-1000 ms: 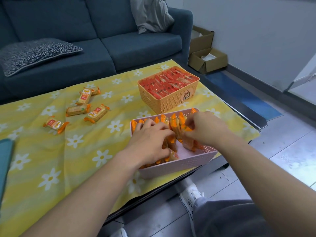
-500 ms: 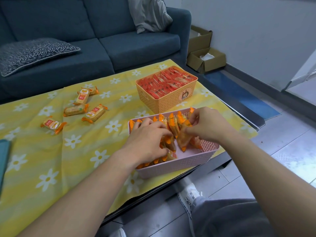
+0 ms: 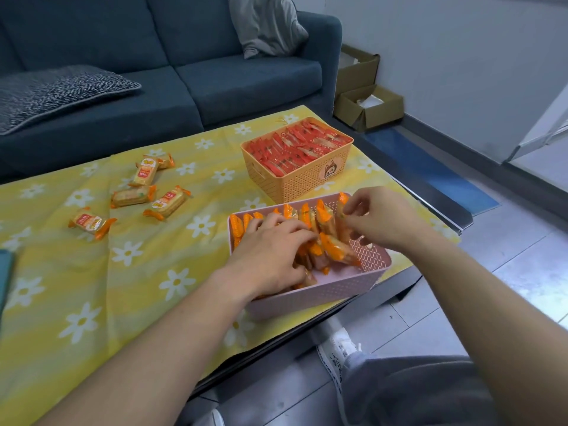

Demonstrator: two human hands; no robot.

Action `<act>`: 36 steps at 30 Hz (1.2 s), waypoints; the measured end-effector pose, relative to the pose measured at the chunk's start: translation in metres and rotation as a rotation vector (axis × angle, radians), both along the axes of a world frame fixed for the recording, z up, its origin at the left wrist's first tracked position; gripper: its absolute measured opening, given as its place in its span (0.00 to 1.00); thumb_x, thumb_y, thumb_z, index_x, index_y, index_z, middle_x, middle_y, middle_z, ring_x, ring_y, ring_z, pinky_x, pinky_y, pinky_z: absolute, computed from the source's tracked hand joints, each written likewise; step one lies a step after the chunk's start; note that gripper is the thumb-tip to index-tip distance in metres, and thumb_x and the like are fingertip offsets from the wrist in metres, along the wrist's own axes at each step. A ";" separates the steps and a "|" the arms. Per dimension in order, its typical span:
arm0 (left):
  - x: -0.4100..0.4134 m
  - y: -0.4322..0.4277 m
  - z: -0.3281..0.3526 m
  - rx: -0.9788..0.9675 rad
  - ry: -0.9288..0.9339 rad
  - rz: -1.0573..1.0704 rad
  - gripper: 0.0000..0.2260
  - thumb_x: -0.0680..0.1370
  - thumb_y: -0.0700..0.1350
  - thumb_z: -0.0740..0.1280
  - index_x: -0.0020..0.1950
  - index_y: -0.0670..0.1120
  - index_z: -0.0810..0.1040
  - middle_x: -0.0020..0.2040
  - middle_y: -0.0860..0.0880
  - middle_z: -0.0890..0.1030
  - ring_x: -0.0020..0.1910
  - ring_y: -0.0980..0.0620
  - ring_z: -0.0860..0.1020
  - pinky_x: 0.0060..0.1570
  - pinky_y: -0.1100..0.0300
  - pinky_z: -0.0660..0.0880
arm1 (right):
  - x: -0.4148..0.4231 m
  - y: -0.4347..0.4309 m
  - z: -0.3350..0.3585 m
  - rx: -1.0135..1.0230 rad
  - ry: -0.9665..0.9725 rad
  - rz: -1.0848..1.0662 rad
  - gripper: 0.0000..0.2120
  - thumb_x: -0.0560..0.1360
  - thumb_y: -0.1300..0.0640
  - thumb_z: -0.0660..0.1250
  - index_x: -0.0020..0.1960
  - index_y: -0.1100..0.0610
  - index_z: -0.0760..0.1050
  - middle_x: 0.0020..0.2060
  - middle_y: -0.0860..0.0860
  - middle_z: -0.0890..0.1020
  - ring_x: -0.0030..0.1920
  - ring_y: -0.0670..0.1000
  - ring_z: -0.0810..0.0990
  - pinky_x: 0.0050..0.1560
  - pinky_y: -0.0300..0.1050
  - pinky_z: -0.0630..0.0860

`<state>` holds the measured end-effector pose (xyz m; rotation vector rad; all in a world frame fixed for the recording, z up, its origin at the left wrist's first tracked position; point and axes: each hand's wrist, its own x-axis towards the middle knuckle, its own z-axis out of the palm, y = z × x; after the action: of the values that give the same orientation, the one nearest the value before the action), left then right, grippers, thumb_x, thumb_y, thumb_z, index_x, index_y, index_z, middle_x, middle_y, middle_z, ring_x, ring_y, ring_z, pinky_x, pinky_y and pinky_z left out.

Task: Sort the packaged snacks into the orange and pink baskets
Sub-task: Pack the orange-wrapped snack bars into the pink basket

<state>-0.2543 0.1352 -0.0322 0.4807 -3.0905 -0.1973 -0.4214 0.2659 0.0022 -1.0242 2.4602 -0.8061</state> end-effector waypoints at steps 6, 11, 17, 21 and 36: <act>-0.001 0.000 0.002 0.007 -0.020 0.014 0.29 0.73 0.56 0.68 0.74 0.60 0.68 0.74 0.62 0.67 0.71 0.51 0.62 0.68 0.50 0.58 | 0.017 -0.017 -0.027 0.398 0.263 0.282 0.21 0.63 0.40 0.78 0.46 0.51 0.75 0.41 0.49 0.80 0.44 0.53 0.80 0.43 0.48 0.78; 0.000 -0.003 0.002 0.041 -0.031 0.022 0.30 0.73 0.55 0.69 0.75 0.60 0.68 0.74 0.62 0.67 0.72 0.50 0.62 0.68 0.50 0.59 | 0.015 -0.021 -0.025 0.388 0.337 0.260 0.04 0.73 0.54 0.69 0.46 0.52 0.75 0.39 0.51 0.78 0.45 0.57 0.80 0.37 0.46 0.73; 0.000 -0.004 0.003 0.087 -0.027 0.028 0.30 0.72 0.55 0.70 0.74 0.61 0.68 0.74 0.61 0.68 0.72 0.50 0.62 0.67 0.49 0.60 | -0.001 0.010 0.023 0.284 0.132 0.090 0.11 0.74 0.52 0.70 0.51 0.58 0.82 0.42 0.53 0.85 0.43 0.54 0.84 0.45 0.55 0.83; 0.001 -0.003 0.003 0.097 -0.027 0.037 0.30 0.72 0.54 0.70 0.73 0.61 0.68 0.74 0.60 0.68 0.72 0.50 0.62 0.67 0.49 0.61 | 0.002 0.011 0.018 0.245 0.004 0.094 0.18 0.72 0.52 0.71 0.53 0.66 0.81 0.40 0.61 0.86 0.36 0.53 0.83 0.42 0.56 0.82; -0.002 -0.004 0.002 0.134 -0.016 0.058 0.32 0.71 0.54 0.73 0.74 0.62 0.67 0.74 0.60 0.68 0.72 0.50 0.61 0.69 0.47 0.63 | 0.030 0.001 0.006 0.263 0.077 0.490 0.25 0.67 0.73 0.59 0.37 0.43 0.81 0.47 0.53 0.82 0.48 0.57 0.81 0.51 0.60 0.80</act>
<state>-0.2561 0.1307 -0.0301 0.5769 -3.0874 -0.4042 -0.3913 0.2670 0.0077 -1.4831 2.1517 -0.2828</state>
